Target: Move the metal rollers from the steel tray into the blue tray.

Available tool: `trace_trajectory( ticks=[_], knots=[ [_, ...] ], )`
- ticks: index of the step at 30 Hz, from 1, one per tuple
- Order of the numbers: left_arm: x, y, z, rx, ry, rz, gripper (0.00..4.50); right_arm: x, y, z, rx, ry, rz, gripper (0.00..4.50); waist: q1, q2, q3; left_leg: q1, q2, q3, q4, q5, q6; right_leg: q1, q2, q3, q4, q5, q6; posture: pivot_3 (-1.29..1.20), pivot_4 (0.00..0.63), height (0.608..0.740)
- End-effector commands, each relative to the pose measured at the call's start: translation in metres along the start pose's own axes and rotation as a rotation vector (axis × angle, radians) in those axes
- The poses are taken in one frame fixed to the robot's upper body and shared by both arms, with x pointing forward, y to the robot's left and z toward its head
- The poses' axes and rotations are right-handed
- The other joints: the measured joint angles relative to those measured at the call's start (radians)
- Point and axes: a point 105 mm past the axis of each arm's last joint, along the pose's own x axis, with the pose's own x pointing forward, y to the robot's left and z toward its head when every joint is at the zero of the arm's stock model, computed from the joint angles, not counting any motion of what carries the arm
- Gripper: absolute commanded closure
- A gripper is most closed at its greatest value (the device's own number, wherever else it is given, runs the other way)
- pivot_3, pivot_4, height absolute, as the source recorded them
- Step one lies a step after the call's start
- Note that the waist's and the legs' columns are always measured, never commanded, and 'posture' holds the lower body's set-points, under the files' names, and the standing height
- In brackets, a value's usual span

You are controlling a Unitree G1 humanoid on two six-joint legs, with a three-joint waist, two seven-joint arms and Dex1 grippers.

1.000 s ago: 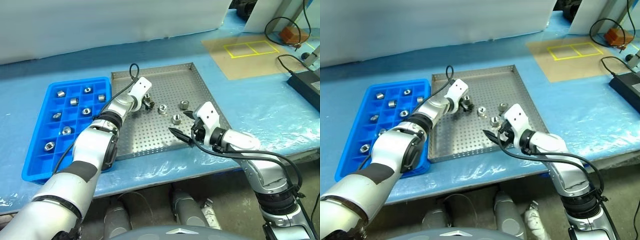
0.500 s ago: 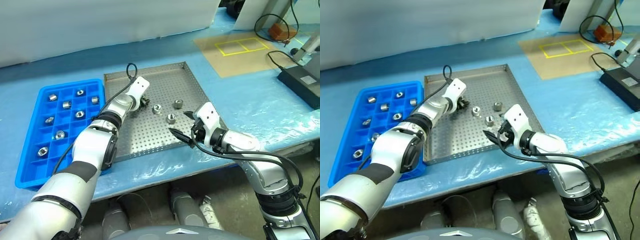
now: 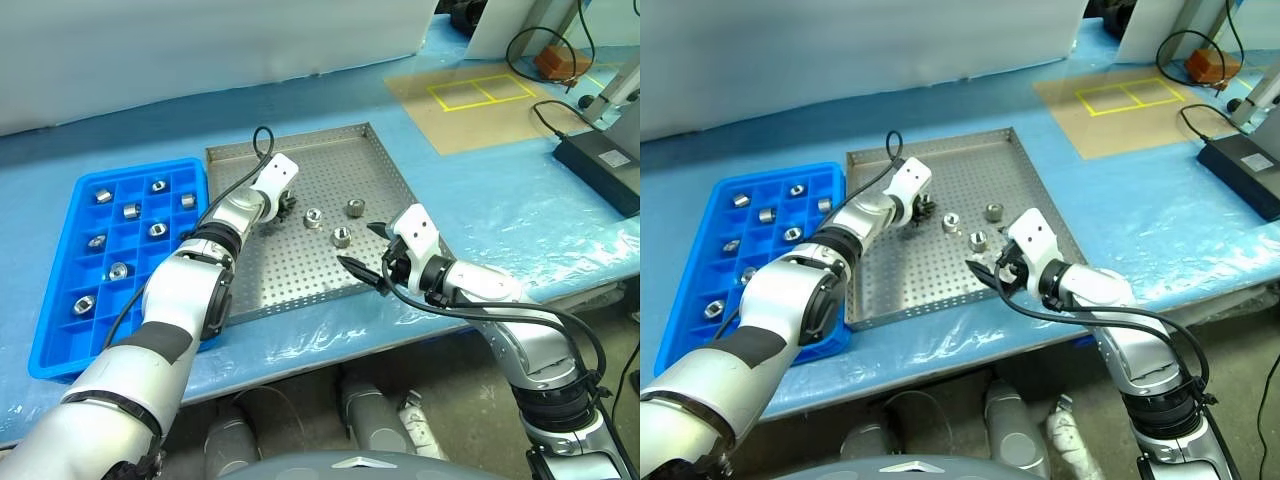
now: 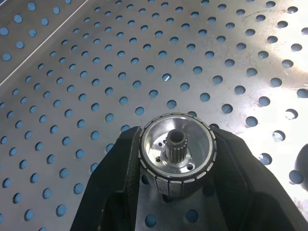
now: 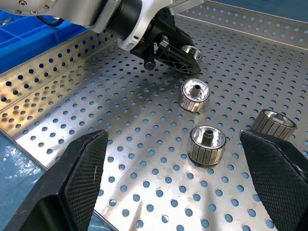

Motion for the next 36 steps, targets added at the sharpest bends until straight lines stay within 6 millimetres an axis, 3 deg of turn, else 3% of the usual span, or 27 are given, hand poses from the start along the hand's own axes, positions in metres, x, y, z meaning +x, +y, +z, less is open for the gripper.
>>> trace_trajectory(
  ticks=[1,4,11,17,24,31,36],
  knots=[
    [-0.002,0.004,0.003,-0.002,-0.011,-0.003,2.75,-0.001,0.000,0.013,-0.029,-0.050,-0.001,0.00,0.000,0.000,0.000,0.000,0.000,0.000,0.000,0.000,0.000,0.000,0.000,0.000,0.000,0.000,0.000,-0.72,0.150,0.740],
    [-0.004,0.004,0.014,-0.043,-0.052,-0.039,2.75,0.001,0.000,0.014,-0.033,-0.055,0.008,0.00,0.000,0.000,0.000,0.000,0.000,0.000,0.000,0.000,0.000,0.000,0.000,0.000,0.000,0.000,0.000,-0.70,0.150,0.740],
    [-0.021,0.010,0.059,-0.055,-0.204,-0.197,2.75,0.009,-0.004,0.020,-0.054,-0.076,0.040,0.00,0.009,0.000,0.002,0.000,0.000,0.000,0.000,0.000,-0.001,0.000,0.000,0.000,0.000,0.000,0.000,-0.63,0.150,0.740],
    [-0.049,0.045,0.081,0.007,-0.284,-0.194,2.75,0.021,-0.005,0.026,-0.091,-0.095,0.104,0.00,0.011,0.000,0.002,0.000,0.000,0.000,-0.002,0.001,-0.002,0.000,0.000,0.000,0.000,0.000,0.000,-0.55,0.150,0.740],
    [-0.084,0.075,0.082,0.065,-0.330,-0.251,2.75,0.036,-0.007,0.040,-0.151,-0.128,0.179,0.00,0.044,0.001,0.005,0.001,0.000,0.000,-0.003,0.002,-0.004,-0.001,0.000,-0.001,0.002,0.000,0.000,-0.43,0.150,0.740],
    [-0.136,0.120,0.072,0.029,-0.378,-0.224,2.75,0.062,0.005,0.071,-0.199,-0.212,0.341,0.00,0.105,0.001,0.009,0.003,0.002,0.000,-0.006,0.004,-0.007,-0.004,0.000,-0.002,0.008,0.000,0.000,-0.23,0.150,0.740],
    [-0.173,0.132,0.048,0.019,-0.381,-0.191,2.75,0.085,0.020,0.090,-0.205,-0.270,0.441,0.00,0.165,0.001,0.009,0.001,0.003,0.000,-0.011,0.006,-0.011,-0.008,0.000,-0.003,0.011,-0.001,-0.001,-0.08,0.150,0.740]
  ],
)
